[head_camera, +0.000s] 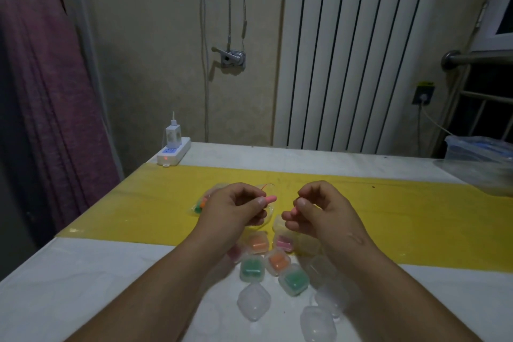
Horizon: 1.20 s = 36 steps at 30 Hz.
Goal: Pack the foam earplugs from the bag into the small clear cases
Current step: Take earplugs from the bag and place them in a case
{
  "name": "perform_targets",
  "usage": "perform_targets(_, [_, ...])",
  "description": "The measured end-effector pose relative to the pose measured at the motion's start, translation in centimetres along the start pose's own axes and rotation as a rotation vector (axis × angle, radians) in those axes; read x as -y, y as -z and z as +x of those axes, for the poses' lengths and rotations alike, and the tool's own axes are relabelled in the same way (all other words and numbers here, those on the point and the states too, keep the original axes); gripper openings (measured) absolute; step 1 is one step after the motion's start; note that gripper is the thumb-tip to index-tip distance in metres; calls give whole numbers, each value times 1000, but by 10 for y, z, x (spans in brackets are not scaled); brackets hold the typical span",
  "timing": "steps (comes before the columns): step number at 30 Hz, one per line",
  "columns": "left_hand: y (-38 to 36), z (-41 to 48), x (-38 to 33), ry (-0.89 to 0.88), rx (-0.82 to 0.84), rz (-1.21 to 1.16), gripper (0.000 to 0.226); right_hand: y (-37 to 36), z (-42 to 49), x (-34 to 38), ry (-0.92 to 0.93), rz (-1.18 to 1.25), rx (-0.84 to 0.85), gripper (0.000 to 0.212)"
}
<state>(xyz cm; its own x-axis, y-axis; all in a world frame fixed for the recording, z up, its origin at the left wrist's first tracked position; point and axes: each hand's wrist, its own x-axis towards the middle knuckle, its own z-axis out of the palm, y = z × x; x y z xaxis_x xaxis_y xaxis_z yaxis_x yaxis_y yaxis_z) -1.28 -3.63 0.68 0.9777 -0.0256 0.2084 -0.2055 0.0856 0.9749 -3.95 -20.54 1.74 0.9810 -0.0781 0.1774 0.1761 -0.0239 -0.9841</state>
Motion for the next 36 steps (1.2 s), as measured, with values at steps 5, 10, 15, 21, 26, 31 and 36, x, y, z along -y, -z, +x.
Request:
perform_targets(5, [0,-2,-1,11,4,7,16,0,-2,2,81,-250,4,21])
perform_targets(10, [2,-1,-2,16,1,27,16,-2,-3,2,76,-312,-7,14])
perform_targets(15, [2,-2,-3,33,15,25,16,-2,-2,-1,56,-223,-11,9])
perform_targets(21, [1,-5,-3,9,60,108,13,-7,-5,0,0,-109,59,31])
perform_targets(26, [0,-7,-5,25,124,171,5,-10,-5,-2,19,-138,75,22])
perform_targets(31, [5,-9,-12,22,180,317,3,-6,-4,-3,70,-219,53,8])
perform_targets(36, [23,-9,-29,-27,490,653,9,-3,0,-5,97,-303,-22,11])
